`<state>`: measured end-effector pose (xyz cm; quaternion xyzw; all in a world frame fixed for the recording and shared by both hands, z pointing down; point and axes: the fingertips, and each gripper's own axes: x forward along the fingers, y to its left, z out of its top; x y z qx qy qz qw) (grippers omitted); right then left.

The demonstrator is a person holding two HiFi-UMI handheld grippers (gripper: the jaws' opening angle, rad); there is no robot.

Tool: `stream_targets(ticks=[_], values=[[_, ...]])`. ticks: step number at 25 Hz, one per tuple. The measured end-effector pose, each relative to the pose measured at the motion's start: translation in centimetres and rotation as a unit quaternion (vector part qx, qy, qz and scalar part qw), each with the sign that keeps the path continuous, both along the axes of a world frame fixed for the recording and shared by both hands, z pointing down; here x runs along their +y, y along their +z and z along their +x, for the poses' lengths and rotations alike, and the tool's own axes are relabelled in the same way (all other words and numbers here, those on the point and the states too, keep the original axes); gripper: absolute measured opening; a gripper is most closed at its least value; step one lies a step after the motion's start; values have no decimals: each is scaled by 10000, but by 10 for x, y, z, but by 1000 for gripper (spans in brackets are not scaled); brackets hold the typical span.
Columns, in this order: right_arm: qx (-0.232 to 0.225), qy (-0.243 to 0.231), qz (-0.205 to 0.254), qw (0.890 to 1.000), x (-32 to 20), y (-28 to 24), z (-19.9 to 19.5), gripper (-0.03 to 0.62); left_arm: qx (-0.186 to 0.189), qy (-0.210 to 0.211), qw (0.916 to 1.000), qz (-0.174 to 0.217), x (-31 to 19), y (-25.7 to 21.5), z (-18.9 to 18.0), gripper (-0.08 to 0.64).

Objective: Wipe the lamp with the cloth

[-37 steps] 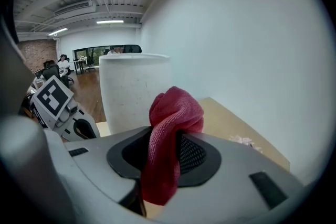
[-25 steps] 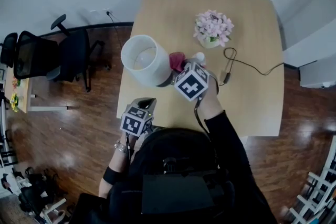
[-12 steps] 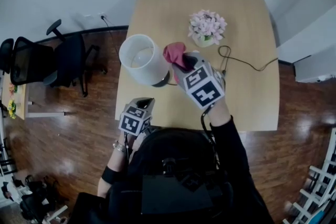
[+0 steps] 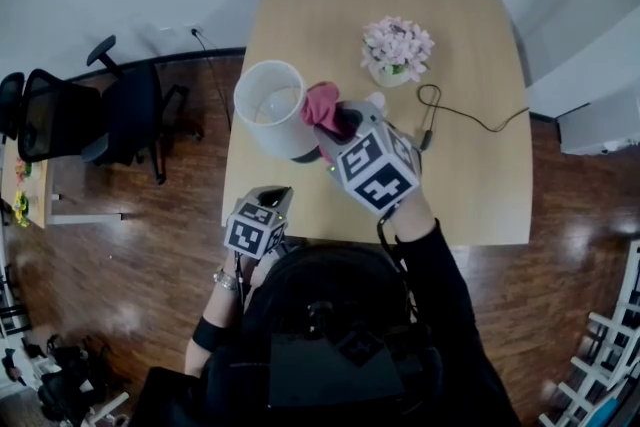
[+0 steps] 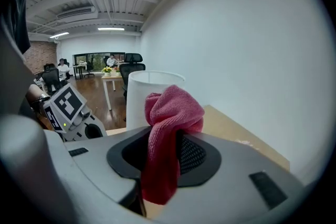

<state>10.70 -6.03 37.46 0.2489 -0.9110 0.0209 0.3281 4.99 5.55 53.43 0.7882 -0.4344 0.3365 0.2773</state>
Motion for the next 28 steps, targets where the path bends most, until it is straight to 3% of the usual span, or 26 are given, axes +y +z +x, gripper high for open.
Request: stream_targets(ticks=[19,23,28], values=[[975,204,-1141,9885,13,133,20,129,14,-5,9999,-129,1,6,-22,2],[692,483,-1040,9910,14,111,34,129,49,50,9999,-106,-4,6,-23,2],[-295,460,-364,9978,18,14,30,130,110,184,9997,-75,-9,6,-20,2]])
